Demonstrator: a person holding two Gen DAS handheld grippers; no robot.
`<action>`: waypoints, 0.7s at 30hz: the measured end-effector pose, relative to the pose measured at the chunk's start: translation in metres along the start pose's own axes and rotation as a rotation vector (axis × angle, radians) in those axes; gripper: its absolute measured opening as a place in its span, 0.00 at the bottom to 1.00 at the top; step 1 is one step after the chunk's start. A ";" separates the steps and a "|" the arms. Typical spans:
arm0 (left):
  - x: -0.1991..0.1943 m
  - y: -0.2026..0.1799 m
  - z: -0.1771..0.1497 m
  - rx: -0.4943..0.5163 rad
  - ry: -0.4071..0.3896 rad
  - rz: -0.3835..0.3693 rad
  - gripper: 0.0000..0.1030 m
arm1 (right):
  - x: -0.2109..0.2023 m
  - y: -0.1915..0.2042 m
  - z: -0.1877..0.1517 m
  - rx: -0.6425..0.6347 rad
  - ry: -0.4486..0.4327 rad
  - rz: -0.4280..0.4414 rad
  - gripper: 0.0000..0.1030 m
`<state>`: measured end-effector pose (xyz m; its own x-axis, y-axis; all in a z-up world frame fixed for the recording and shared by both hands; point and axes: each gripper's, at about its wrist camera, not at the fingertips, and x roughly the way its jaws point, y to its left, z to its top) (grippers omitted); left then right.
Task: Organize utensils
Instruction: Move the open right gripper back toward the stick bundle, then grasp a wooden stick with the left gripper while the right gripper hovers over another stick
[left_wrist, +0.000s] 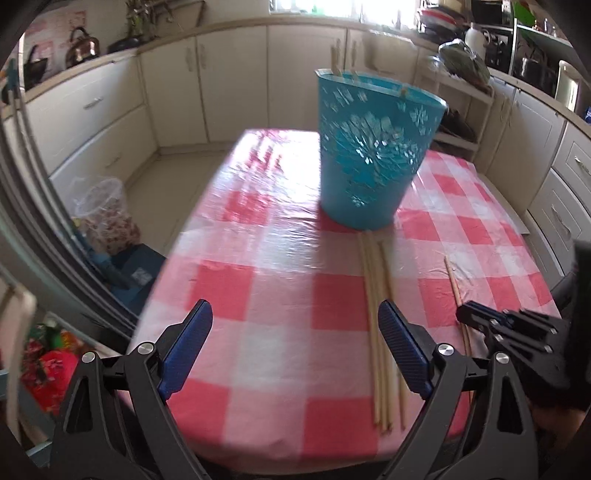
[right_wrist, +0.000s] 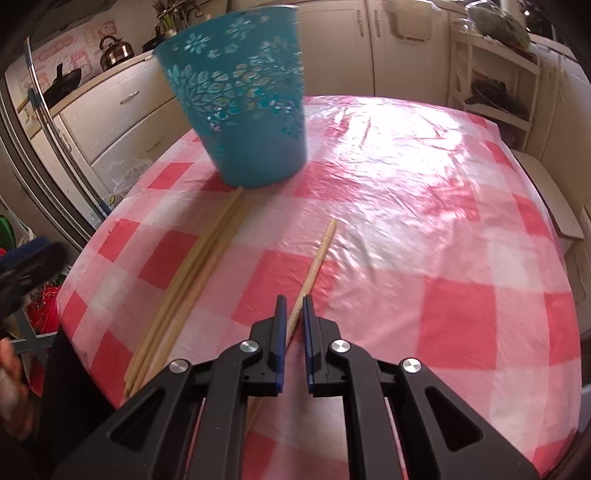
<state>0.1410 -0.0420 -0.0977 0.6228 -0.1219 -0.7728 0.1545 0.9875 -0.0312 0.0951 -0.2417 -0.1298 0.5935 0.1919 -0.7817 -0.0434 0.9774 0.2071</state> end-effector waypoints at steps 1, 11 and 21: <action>0.012 -0.005 0.003 0.004 0.017 -0.008 0.85 | -0.001 -0.004 -0.001 0.014 -0.007 0.012 0.09; 0.059 -0.024 0.005 0.041 0.095 0.040 0.84 | 0.000 -0.015 -0.002 0.069 -0.039 0.080 0.09; 0.071 -0.029 0.006 0.078 0.124 0.060 0.83 | -0.001 -0.018 -0.003 0.085 -0.044 0.103 0.09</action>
<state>0.1856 -0.0801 -0.1475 0.5341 -0.0451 -0.8442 0.1819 0.9813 0.0626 0.0935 -0.2597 -0.1346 0.6244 0.2850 -0.7273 -0.0391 0.9413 0.3352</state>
